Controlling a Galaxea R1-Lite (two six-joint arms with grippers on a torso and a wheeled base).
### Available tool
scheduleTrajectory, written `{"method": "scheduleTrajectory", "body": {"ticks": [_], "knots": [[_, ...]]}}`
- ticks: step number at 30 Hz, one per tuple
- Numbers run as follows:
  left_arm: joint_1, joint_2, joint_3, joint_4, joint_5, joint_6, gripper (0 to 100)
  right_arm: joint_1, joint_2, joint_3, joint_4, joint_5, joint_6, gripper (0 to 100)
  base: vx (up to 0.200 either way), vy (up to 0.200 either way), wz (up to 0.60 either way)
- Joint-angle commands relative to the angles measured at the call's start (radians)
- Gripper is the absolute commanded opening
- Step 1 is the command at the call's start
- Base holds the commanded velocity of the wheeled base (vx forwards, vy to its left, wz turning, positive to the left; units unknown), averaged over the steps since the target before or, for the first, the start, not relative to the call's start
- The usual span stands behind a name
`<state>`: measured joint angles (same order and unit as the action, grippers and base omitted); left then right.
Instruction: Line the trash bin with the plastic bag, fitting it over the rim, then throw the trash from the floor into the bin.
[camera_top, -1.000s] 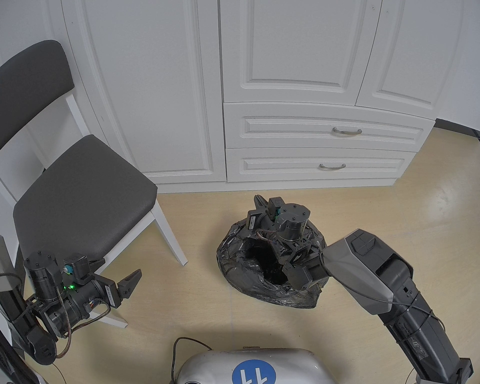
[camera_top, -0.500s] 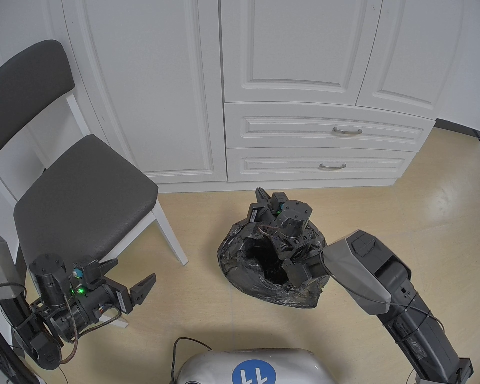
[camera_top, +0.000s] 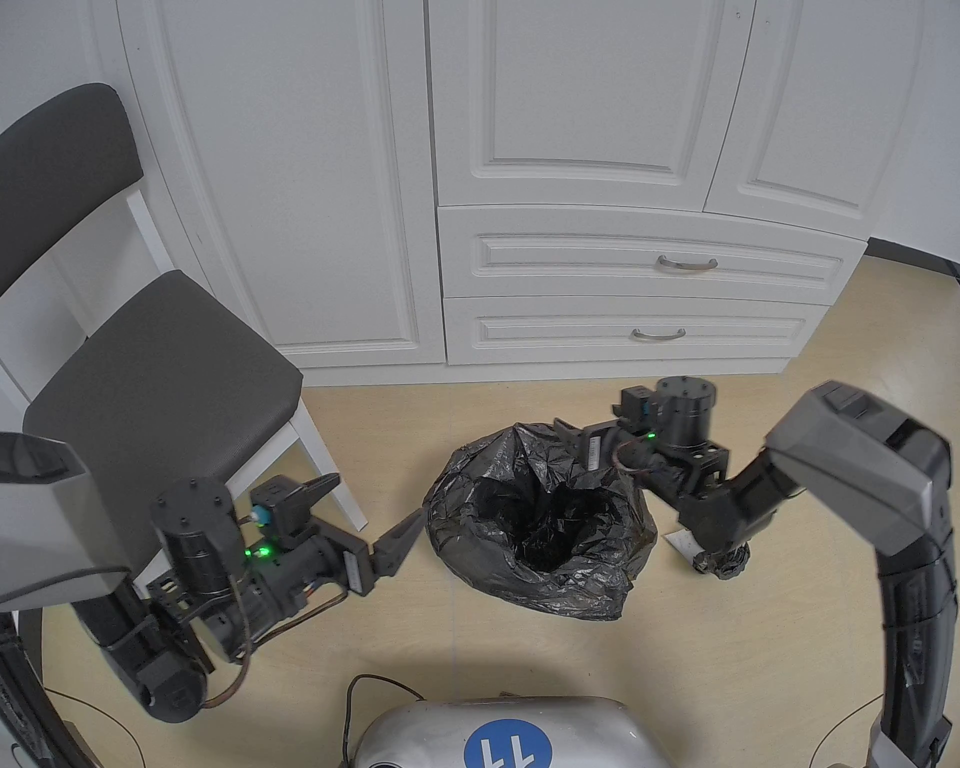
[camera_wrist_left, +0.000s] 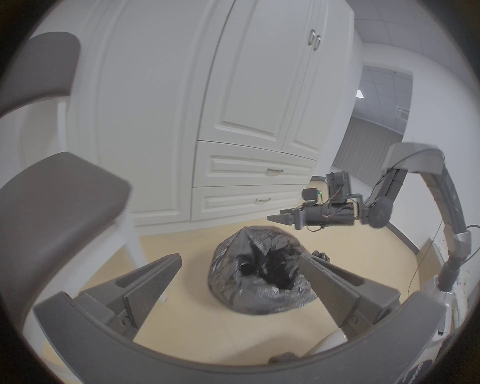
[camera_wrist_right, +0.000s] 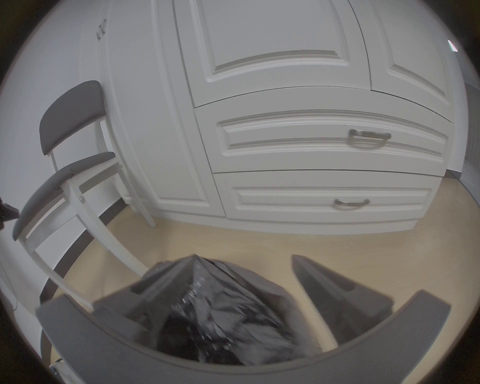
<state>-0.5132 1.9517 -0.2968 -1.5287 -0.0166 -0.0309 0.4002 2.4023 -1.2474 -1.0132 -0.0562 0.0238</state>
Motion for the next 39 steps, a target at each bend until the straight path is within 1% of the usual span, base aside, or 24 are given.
{"method": "scheduleTrajectory", "body": {"ticks": [1,3,5,8,10,11,14,16,17,18,19,20,21,23,24,26,29,34,39], "knots": [[-0.137,0.266,-0.240,-0.002,0.049,-0.001,100,-0.172,-0.345,0.273,0.090,0.124,-0.019,100,0.000,0.000,0.00],[-0.137,0.279,-0.254,-0.002,0.055,0.000,100,-0.175,-0.353,0.276,0.090,0.130,-0.019,100,0.000,0.000,0.00],[-0.125,0.273,-0.262,0.002,0.076,0.003,100,-0.175,-0.376,0.316,0.088,0.131,-0.021,100,0.000,0.000,0.00],[-0.107,0.268,-0.272,0.007,0.079,0.008,100,-0.175,-0.382,0.338,0.088,0.133,-0.024,100,0.000,0.000,0.00],[-0.084,0.274,-0.321,0.061,0.081,0.022,100,-0.173,-0.367,0.356,0.088,0.133,-0.047,100,0.000,0.000,0.00],[-0.076,0.274,-0.344,0.104,0.083,0.025,100,-0.173,-0.356,0.355,0.093,0.133,-0.051,100,0.000,0.000,0.00],[-0.068,0.266,-0.470,0.289,0.098,0.019,100,-0.166,-0.310,0.333,0.096,0.128,-0.055,100,0.000,0.000,0.00],[-0.068,0.266,-0.601,0.415,0.150,0.000,100,-0.159,-0.292,0.324,0.100,0.121,-0.053,100,0.000,0.000,0.00],[-0.068,0.266,-0.610,0.423,0.155,-0.003,100,-0.159,-0.290,0.324,0.100,0.121,-0.053,100,0.000,0.000,0.00],[-0.077,0.265,-0.716,0.535,0.198,-0.055,100,-0.155,-0.279,0.324,0.104,0.119,-0.051,100,0.000,0.000,0.00],[-0.082,0.265,-0.752,0.599,0.211,-0.090,100,-0.153,-0.275,0.322,0.104,0.116,-0.051,100,0.000,0.000,0.00],[-0.093,0.263,-0.788,0.691,0.219,-0.150,100,-0.150,-0.267,0.321,0.105,0.111,-0.050,100,0.000,0.000,0.00],[-0.099,0.263,-0.800,0.731,0.219,-0.176,100,-0.147,-0.264,0.321,0.104,0.105,-0.048,100,0.000,0.000,0.00],[-0.110,0.276,-0.834,0.812,0.219,-0.242,100,-0.136,-0.250,0.316,0.104,0.068,-0.050,100,0.000,0.000,0.00],[-0.123,0.288,-0.857,0.831,0.219,-0.270,100,-0.127,-0.233,0.310,0.104,0.039,-0.051,100,0.000,0.000,0.00],[-0.140,0.314,-0.867,0.831,0.222,-0.279,100,-0.115,-0.221,0.304,0.104,0.021,-0.051,100,0.000,0.000,0.00],[-0.146,0.377,-0.880,0.820,0.247,-0.274,100,-0.101,-0.195,0.299,0.100,0.001,-0.051,100,0.000,0.000,0.00],[-0.128,0.470,-0.943,0.825,0.276,-0.273,100,-0.092,-0.186,0.295,0.097,-0.004,-0.051,100,0.000,0.000,0.00],[-0.113,0.509,-0.972,0.822,0.279,-0.271,100,-0.092,-0.166,0.281,0.090,-0.004,-0.051,100,0.000,0.000,0.00]]}}
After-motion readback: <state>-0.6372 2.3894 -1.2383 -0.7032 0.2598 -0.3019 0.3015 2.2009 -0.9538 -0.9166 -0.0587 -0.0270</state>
